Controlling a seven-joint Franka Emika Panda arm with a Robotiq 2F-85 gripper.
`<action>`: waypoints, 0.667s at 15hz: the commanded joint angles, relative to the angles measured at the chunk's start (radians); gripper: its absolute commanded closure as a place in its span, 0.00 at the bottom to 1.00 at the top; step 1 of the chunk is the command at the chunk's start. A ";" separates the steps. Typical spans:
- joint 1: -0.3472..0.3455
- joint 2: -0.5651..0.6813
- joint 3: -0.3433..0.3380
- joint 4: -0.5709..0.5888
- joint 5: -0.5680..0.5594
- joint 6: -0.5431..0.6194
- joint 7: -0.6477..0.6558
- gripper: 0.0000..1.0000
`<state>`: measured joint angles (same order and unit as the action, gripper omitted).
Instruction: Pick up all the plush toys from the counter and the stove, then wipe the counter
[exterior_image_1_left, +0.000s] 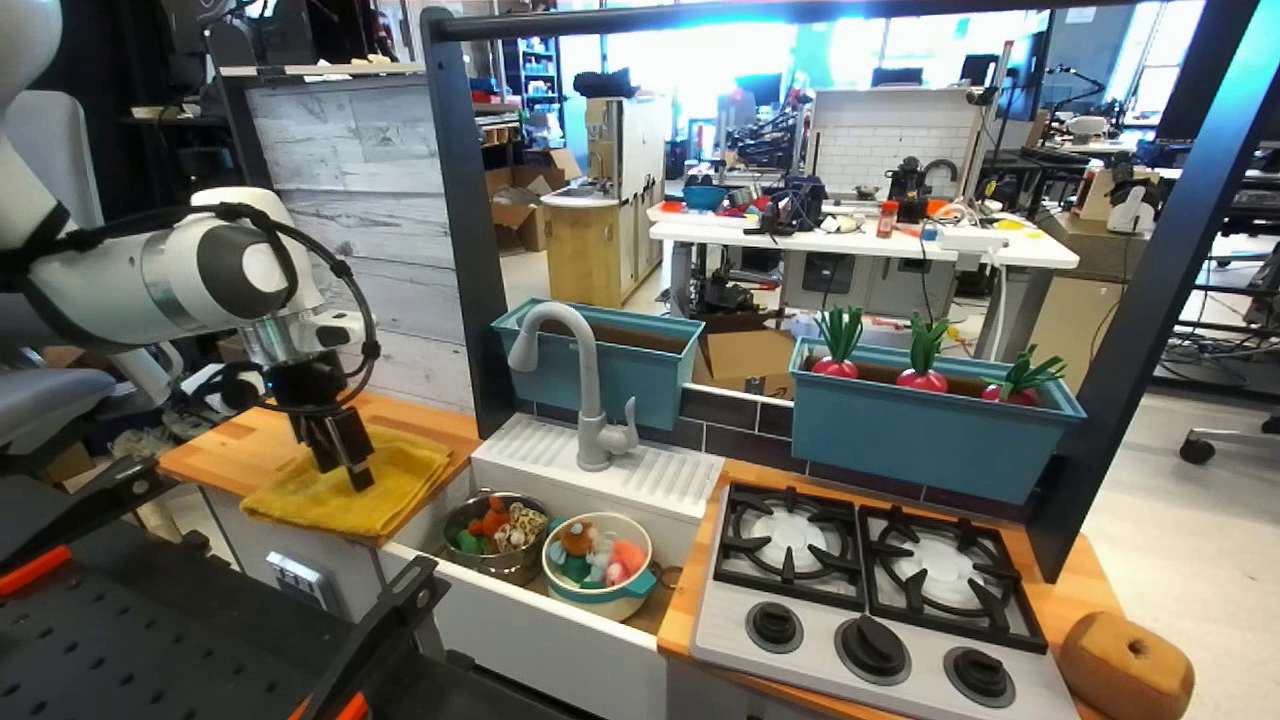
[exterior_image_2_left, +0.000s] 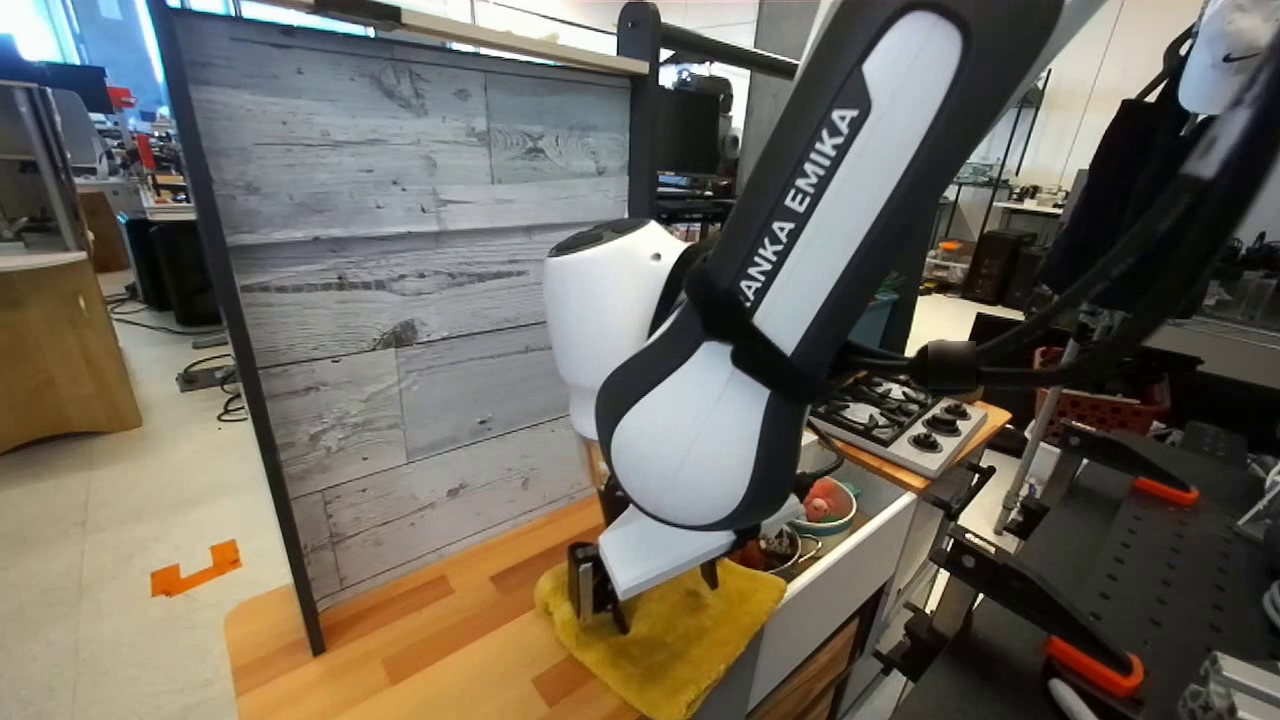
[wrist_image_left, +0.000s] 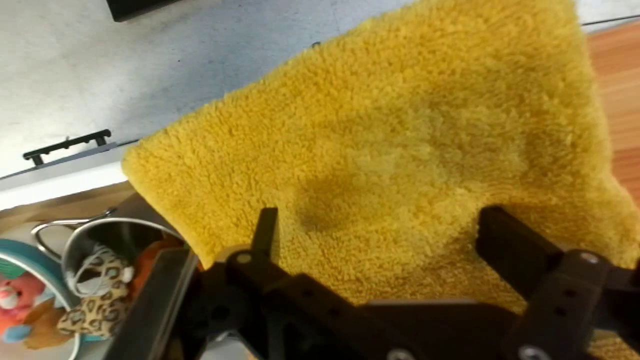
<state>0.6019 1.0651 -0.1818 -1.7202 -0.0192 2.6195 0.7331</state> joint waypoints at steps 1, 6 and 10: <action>-0.039 0.038 0.039 0.036 0.013 0.126 0.021 0.00; 0.003 0.191 0.155 0.241 0.047 0.325 -0.006 0.00; 0.060 0.234 0.173 0.344 0.056 0.283 -0.040 0.00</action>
<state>0.6406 1.2426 -0.0104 -1.4684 0.0051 2.9404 0.7341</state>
